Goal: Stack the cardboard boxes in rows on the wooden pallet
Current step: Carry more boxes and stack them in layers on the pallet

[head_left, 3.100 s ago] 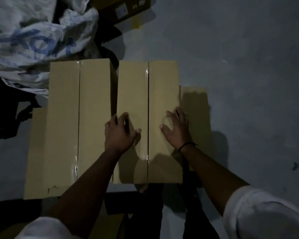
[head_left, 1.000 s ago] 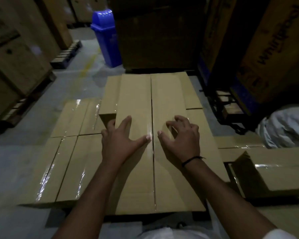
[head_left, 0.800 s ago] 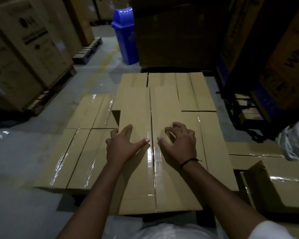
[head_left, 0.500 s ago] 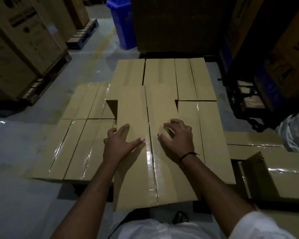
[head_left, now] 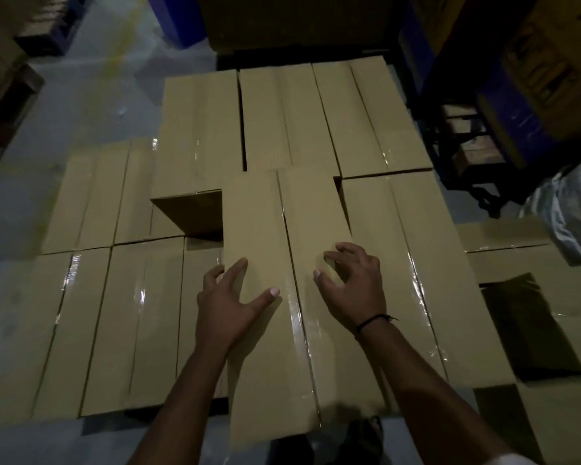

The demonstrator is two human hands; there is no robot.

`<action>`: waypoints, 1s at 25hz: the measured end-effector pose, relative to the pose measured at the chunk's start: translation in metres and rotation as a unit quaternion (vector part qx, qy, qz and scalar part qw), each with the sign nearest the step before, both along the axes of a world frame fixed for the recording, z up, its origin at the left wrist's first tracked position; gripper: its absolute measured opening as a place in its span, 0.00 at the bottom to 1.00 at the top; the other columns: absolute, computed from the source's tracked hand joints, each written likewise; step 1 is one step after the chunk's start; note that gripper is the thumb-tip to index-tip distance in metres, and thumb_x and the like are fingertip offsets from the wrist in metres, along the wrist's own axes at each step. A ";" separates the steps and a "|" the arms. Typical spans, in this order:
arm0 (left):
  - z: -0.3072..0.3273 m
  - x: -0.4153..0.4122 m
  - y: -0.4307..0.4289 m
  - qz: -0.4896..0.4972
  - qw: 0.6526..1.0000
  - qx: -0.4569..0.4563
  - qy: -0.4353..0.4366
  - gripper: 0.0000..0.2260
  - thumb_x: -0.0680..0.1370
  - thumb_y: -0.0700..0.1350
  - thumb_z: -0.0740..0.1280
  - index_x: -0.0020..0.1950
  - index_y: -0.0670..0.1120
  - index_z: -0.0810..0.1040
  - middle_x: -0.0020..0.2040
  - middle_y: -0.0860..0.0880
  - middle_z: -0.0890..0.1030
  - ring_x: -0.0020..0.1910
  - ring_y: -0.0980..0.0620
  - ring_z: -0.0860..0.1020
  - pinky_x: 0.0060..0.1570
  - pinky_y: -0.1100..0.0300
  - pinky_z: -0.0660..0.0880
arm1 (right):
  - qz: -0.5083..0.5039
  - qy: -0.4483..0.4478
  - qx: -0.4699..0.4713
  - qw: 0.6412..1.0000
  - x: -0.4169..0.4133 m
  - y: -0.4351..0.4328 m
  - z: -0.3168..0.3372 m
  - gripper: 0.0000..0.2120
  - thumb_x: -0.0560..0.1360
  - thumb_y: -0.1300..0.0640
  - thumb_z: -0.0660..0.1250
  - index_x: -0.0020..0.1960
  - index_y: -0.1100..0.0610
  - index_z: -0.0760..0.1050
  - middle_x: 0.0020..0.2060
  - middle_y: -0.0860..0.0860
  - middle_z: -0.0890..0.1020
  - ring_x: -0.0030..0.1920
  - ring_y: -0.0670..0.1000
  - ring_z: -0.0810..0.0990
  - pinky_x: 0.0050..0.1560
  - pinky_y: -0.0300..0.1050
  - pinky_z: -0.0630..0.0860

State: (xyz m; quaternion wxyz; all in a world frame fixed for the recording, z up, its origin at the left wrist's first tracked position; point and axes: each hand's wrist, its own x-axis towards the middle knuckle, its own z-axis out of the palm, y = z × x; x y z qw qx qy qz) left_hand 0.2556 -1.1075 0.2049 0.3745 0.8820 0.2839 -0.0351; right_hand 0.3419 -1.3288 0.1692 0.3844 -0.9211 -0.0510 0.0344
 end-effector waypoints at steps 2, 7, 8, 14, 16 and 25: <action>-0.027 0.014 0.005 -0.004 1.000 -0.008 0.002 0.39 0.64 0.71 0.74 0.74 0.67 0.67 0.76 0.52 0.61 0.74 0.41 0.64 0.64 0.43 0.72 | -0.009 -0.002 -0.004 1.000 0.012 0.004 -0.020 0.18 0.73 0.40 0.70 0.61 0.43 0.79 0.65 0.39 0.72 0.63 0.48 0.66 0.60 0.52 0.77; -0.066 0.017 0.003 -0.027 0.999 -0.032 0.024 0.40 0.66 0.68 0.75 0.75 0.67 0.65 0.77 0.55 0.57 0.76 0.42 0.61 0.63 0.46 0.72 | -0.004 0.017 -0.018 1.000 0.012 0.000 -0.056 0.18 0.73 0.43 0.71 0.62 0.43 0.79 0.66 0.41 0.71 0.64 0.49 0.65 0.59 0.48 0.75; -0.070 0.015 0.000 -0.037 0.998 -0.037 0.035 0.41 0.66 0.68 0.76 0.76 0.67 0.64 0.78 0.55 0.56 0.76 0.42 0.60 0.64 0.45 0.71 | -0.004 0.024 -0.023 0.999 0.008 -0.002 -0.059 0.18 0.74 0.42 0.71 0.62 0.43 0.78 0.67 0.41 0.70 0.64 0.48 0.64 0.60 0.48 0.75; -0.084 0.023 -0.004 -0.059 0.996 -0.040 0.060 0.40 0.67 0.68 0.75 0.76 0.68 0.62 0.82 0.54 0.52 0.79 0.41 0.56 0.69 0.41 0.67 | 0.024 0.055 -0.104 0.993 0.012 -0.006 -0.058 0.20 0.73 0.40 0.70 0.64 0.41 0.76 0.70 0.41 0.66 0.66 0.51 0.63 0.63 0.47 0.65; -0.086 0.023 -0.005 -0.064 0.995 -0.035 0.067 0.40 0.68 0.66 0.75 0.77 0.67 0.61 0.82 0.53 0.51 0.79 0.41 0.55 0.69 0.40 0.67 | 0.046 0.075 -0.158 0.984 0.019 -0.004 -0.055 0.21 0.73 0.39 0.69 0.65 0.42 0.75 0.72 0.42 0.65 0.67 0.53 0.63 0.62 0.47 0.60; -0.073 -0.012 -0.033 -0.126 0.983 -0.022 0.134 0.47 0.72 0.60 0.75 0.82 0.62 0.49 0.82 0.48 0.37 0.79 0.35 0.53 0.69 0.42 0.67 | 0.104 0.109 -0.263 0.953 -0.028 -0.027 -0.058 0.28 0.77 0.41 0.64 0.74 0.43 0.64 0.81 0.51 0.53 0.78 0.61 0.50 0.72 0.60 0.56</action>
